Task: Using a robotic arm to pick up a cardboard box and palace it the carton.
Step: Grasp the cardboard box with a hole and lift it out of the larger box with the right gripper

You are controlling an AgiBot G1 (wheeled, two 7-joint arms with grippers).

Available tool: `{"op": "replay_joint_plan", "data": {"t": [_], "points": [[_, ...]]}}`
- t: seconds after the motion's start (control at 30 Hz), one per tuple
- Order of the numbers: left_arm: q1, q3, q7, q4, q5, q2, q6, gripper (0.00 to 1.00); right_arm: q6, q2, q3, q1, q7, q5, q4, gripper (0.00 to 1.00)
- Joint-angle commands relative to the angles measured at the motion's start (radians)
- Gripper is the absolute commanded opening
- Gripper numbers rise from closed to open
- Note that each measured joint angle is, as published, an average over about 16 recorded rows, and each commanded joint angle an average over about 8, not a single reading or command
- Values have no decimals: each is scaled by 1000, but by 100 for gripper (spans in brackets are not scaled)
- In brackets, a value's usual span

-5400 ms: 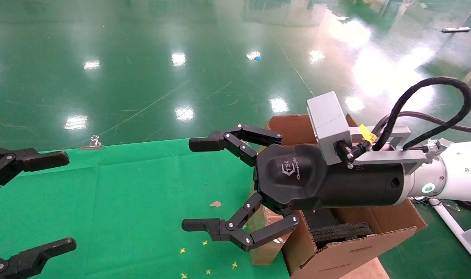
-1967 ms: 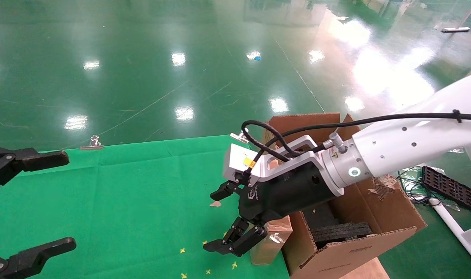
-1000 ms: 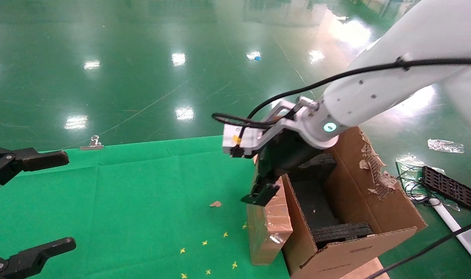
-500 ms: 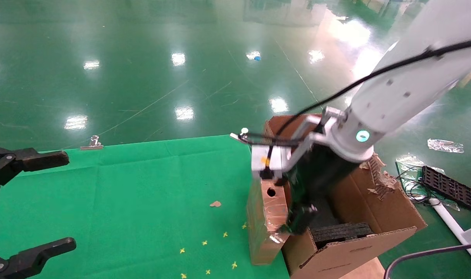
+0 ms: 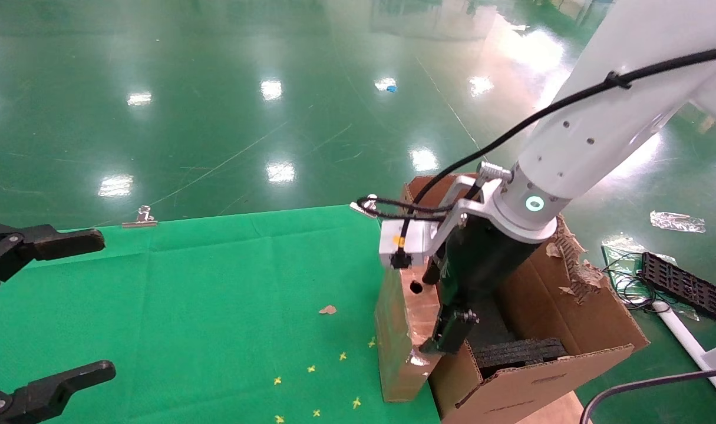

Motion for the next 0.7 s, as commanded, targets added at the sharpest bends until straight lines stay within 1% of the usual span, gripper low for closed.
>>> {"op": "replay_joint_plan", "data": {"t": [0.03, 0.17, 0.3, 0.53, 0.7], "points": [[0, 0, 0, 0, 0, 0, 0, 100, 4, -1, 2, 11, 1, 6, -9, 100], [0, 0, 0, 0, 0, 0, 0, 100, 5, 6, 16, 41, 35, 28, -50, 100], [0, 0, 0, 0, 0, 0, 0, 100, -3, -4, 8, 49, 96, 41, -122, 100], [0, 1, 0, 0, 0, 0, 0, 100, -26, -73, -50, 18, 227, 75, -333, 100], [0, 1, 0, 0, -1, 0, 0, 100, -35, -123, -91, -17, 287, 151, -498, 100]]}}
